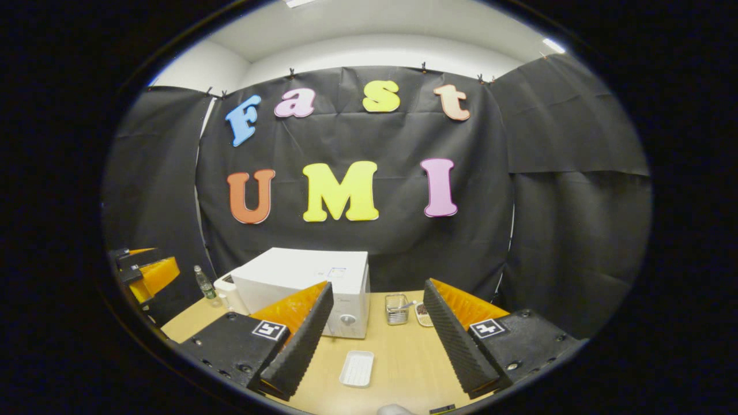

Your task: Open the microwave oven with the left hand, put the food in, and close the microwave oven.

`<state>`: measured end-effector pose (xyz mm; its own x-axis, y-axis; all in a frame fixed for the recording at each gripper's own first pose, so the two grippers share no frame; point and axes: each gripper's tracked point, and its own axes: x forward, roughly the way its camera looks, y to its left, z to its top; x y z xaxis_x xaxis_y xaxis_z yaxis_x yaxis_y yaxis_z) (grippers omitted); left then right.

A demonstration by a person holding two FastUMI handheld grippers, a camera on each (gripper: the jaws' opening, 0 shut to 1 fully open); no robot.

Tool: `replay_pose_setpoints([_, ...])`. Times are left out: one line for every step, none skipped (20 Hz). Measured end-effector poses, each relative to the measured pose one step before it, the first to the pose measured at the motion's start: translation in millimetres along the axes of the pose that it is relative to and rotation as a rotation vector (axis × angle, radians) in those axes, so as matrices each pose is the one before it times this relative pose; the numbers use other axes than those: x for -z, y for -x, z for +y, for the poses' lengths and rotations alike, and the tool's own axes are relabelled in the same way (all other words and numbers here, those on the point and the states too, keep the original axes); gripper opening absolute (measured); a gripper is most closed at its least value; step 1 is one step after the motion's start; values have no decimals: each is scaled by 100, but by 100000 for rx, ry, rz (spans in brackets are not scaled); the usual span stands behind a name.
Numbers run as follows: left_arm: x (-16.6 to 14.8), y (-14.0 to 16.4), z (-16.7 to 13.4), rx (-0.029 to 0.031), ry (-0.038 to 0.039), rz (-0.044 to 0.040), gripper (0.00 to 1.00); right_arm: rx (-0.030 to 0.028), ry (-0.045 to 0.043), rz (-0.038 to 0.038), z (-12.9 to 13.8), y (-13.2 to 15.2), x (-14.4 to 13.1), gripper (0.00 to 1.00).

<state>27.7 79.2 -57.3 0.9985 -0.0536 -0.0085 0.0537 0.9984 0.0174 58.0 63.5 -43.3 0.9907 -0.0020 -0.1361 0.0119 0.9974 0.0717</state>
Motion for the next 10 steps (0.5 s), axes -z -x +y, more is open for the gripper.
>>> replay_pose_setpoints([-173,-37,385,-1051,-1496,-233,96,369,211,-717,32,160,-368,89])
replay_pose_setpoints([-7,17,202,-853,-535,685,96,961,556,-538,-109,149,-280,90])
replay_pose_setpoints([-386,-4,51,-646,215,-216,97,342,546,-456,51,156,-281,89])
replay_pose_setpoints([-427,-149,-76,-79,74,-319,97,-276,-268,-913,291,146,-420,90])
replay_pose_setpoints([21,-94,80,-269,68,-73,97,-252,-532,-415,120,88,-256,90])
replay_pose_setpoints([-184,-67,67,19,84,-417,97,-140,-319,-276,29,217,-196,90])
replay_pose_setpoints([-193,-54,-13,-17,147,-187,97,-92,-156,-427,-28,112,-246,90])
replay_pose_setpoints([-104,18,-20,92,429,-198,97,372,197,-501,-181,89,-323,90])
replay_pose_setpoints([-105,-79,9,306,122,-332,97,485,372,-408,-153,81,-274,90])
replay_pose_setpoints([-83,-33,51,-93,-17,-190,96,493,109,-384,-211,97,-200,90])
